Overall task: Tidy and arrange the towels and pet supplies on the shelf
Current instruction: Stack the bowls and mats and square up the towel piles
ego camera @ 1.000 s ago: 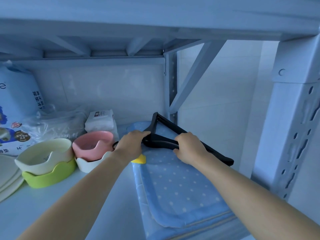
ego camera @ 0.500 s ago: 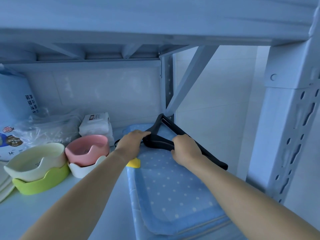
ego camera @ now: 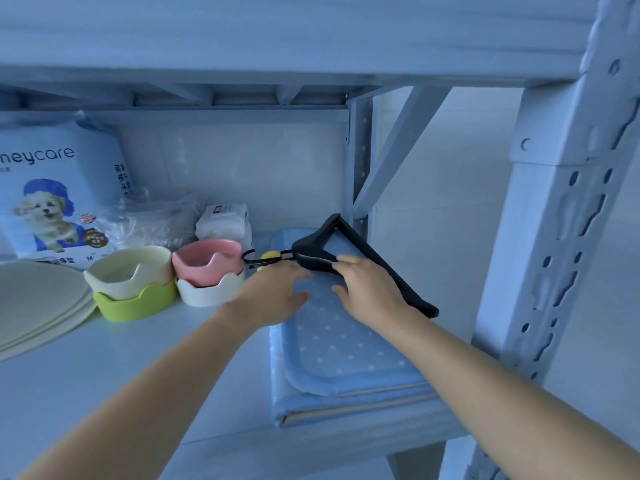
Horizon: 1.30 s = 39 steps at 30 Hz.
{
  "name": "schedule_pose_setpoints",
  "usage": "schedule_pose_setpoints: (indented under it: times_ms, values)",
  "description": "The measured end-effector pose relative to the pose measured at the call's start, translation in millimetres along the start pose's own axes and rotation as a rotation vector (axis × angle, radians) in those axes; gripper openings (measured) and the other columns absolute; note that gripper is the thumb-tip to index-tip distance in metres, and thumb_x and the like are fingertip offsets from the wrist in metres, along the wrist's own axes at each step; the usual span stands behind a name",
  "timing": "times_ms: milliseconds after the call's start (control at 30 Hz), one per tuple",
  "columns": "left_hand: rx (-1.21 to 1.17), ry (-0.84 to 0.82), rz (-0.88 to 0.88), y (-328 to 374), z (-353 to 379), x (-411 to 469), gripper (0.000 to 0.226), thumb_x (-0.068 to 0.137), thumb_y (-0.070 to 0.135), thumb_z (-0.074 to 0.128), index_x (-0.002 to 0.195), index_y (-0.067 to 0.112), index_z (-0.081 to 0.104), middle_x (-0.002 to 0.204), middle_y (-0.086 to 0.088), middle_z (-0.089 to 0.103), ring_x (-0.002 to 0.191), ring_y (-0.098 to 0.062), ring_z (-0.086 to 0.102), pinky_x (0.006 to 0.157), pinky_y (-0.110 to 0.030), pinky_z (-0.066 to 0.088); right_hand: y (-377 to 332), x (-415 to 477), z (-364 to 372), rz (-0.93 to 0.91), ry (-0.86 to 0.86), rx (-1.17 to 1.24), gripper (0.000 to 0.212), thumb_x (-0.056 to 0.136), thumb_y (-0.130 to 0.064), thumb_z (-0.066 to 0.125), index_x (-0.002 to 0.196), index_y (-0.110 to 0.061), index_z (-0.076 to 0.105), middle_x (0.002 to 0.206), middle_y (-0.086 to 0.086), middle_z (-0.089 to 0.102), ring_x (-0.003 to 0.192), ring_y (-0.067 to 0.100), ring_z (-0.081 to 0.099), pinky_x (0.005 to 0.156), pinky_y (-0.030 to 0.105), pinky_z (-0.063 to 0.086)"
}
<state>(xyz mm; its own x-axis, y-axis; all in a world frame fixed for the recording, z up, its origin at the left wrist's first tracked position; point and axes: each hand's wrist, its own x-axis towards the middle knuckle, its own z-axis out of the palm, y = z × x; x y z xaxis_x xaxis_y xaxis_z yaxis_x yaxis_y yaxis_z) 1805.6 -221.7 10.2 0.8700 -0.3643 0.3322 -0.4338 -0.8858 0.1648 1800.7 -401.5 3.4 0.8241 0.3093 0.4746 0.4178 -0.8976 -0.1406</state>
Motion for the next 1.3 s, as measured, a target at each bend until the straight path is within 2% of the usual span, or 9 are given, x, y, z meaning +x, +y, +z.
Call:
schedule_pose_setpoints:
  times_ms: [67, 200, 300, 367, 500, 667, 733, 867, 1300]
  values:
    - [-0.026, -0.036, -0.023, 11, 3, -11, 0.036, 0.092, 0.036, 0.051, 0.127, 0.029, 0.053, 0.133, 0.008, 0.051, 0.122, -0.013, 0.046, 0.098, -0.025, 0.036, -2, -18, -2, -0.024, 0.015, 0.063, 0.027, 0.093, -0.020, 0.052, 0.112, -0.003, 0.061, 0.123, 0.005, 0.058, 0.109, 0.025, 0.055, 0.088, 0.038, 0.048]
    - [-0.063, -0.164, -0.056, 32, 11, -28, 0.041, 0.095, 0.042, 0.040, 0.131, 0.026, 0.050, 0.136, 0.006, 0.049, 0.129, -0.015, 0.041, 0.107, -0.031, 0.032, -1, -47, 0, -0.015, 0.025, 0.142, 0.026, 0.090, -0.024, 0.053, 0.097, -0.003, 0.065, 0.096, 0.010, 0.067, 0.091, 0.026, 0.060, 0.079, 0.041, 0.049]
    - [0.006, -0.228, -0.100, 44, 14, -37, 0.049, 0.096, 0.046, 0.036, 0.142, 0.028, 0.036, 0.149, 0.003, 0.031, 0.137, -0.017, 0.028, 0.110, -0.030, 0.025, 3, -59, 1, -0.002, -0.014, 0.159, 0.028, 0.090, -0.026, 0.051, 0.079, -0.002, 0.061, 0.071, 0.012, 0.062, 0.069, 0.027, 0.056, 0.063, 0.040, 0.047]
    - [0.029, -0.232, -0.117, 48, 14, -40, 0.051, 0.097, 0.047, 0.034, 0.144, 0.030, 0.030, 0.154, 0.003, 0.021, 0.141, -0.015, 0.021, 0.110, -0.029, 0.021, 6, -62, 3, -0.011, -0.038, 0.179, 0.032, 0.090, -0.025, 0.050, 0.070, -0.001, 0.056, 0.062, 0.012, 0.057, 0.061, 0.027, 0.051, 0.056, 0.036, 0.039]
    - [0.050, -0.243, -0.150, 51, 15, -42, 0.050, 0.098, 0.046, 0.031, 0.145, 0.031, 0.028, 0.155, 0.005, 0.019, 0.141, -0.015, 0.019, 0.112, -0.032, 0.022, 9, -62, 8, -0.047, -0.063, 0.175, 0.033, 0.093, -0.025, 0.049, 0.068, -0.004, 0.057, 0.063, 0.006, 0.055, 0.060, 0.022, 0.048, 0.057, 0.029, 0.031]
    - [0.101, -0.228, -0.144, 48, 20, -38, 0.048, 0.099, 0.043, 0.027, 0.145, 0.029, 0.027, 0.154, 0.003, 0.021, 0.140, -0.018, 0.022, 0.111, -0.037, 0.028, 10, -54, 15, -0.078, -0.071, 0.123, 0.033, 0.096, -0.028, 0.045, 0.073, -0.008, 0.058, 0.069, -0.001, 0.052, 0.067, 0.018, 0.045, 0.061, 0.028, 0.030]
    - [0.108, -0.228, -0.145, 45, 21, -35, 0.048, 0.099, 0.042, 0.026, 0.146, 0.028, 0.027, 0.154, 0.002, 0.022, 0.140, -0.018, 0.022, 0.111, -0.036, 0.028, 12, -49, 18, -0.085, -0.076, 0.115, 0.033, 0.097, -0.028, 0.043, 0.076, -0.008, 0.060, 0.075, 0.002, 0.058, 0.073, 0.020, 0.050, 0.063, 0.028, 0.030]
    - [0.111, -0.229, -0.152, 40, 23, -28, 0.048, 0.100, 0.041, 0.025, 0.146, 0.028, 0.027, 0.154, 0.003, 0.022, 0.140, -0.018, 0.022, 0.110, -0.036, 0.029, 17, -39, 25, -0.096, -0.081, 0.097, 0.034, 0.097, -0.030, 0.042, 0.081, -0.008, 0.063, 0.082, 0.005, 0.064, 0.080, 0.023, 0.056, 0.065, 0.029, 0.036]
    - [0.100, -0.225, -0.179, 15, 33, 1, 0.048, 0.099, 0.043, 0.025, 0.146, 0.030, 0.026, 0.155, 0.003, 0.019, 0.142, -0.017, 0.018, 0.113, -0.035, 0.025, 23, -9, 36, -0.073, -0.114, 0.130, 0.035, 0.097, -0.031, 0.043, 0.080, -0.008, 0.063, 0.079, 0.004, 0.064, 0.077, 0.022, 0.056, 0.070, 0.037, 0.046]
